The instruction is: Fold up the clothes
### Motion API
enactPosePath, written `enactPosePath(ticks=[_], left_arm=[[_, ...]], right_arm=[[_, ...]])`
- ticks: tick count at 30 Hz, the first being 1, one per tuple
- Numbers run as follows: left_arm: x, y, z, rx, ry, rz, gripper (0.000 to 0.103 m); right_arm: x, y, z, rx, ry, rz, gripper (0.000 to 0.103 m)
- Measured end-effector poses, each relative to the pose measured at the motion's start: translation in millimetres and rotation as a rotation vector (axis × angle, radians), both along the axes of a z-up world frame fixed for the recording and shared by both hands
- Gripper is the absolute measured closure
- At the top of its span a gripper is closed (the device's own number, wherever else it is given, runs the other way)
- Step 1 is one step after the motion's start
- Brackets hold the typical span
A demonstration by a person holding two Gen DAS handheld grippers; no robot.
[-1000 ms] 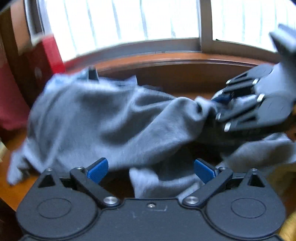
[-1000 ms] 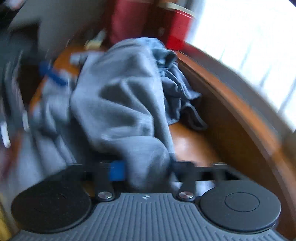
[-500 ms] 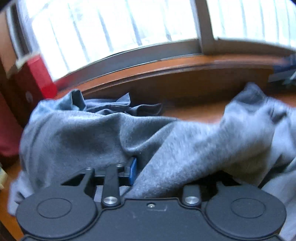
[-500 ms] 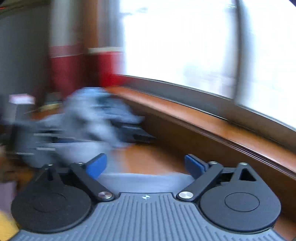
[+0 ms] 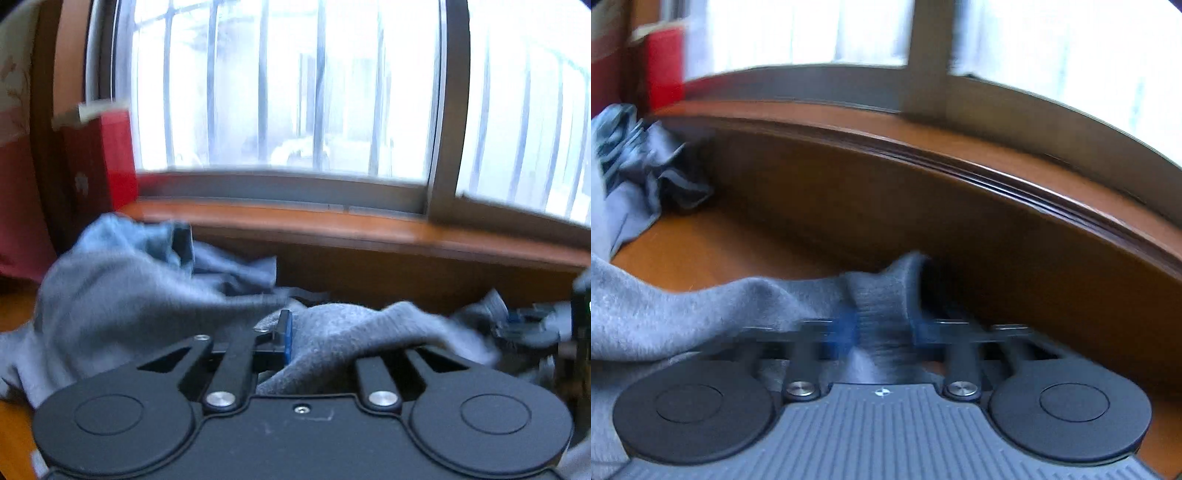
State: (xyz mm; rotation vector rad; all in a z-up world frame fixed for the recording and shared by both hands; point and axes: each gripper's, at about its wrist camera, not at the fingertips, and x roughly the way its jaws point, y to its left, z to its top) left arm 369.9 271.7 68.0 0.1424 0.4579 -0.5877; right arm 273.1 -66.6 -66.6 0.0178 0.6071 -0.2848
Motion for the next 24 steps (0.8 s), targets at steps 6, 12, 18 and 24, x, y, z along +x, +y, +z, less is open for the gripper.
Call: enactPosePath(ticks=[6,12,18,24], left_arm=[[-47,-16,68,-0.080,-0.175,-0.084,0.093],[-92,-70,125,-0.188,-0.262,-0.334,0.093],[-96,-238,96,0.038,-0.168,-0.409,0.003],[-87,-340,13,0.324,0.069,-0.333,0.028]], right_arm=[[-101,-11,68,-0.047,-0.297,-0.319,0.079],[-239,-37,167,-0.270,-0.539,-0.604,0.077],[-295,-114,165,-0.434,-0.315,-0.813,0.051],[-315,-192,120,-0.394,0.062,-0.887,0.037]])
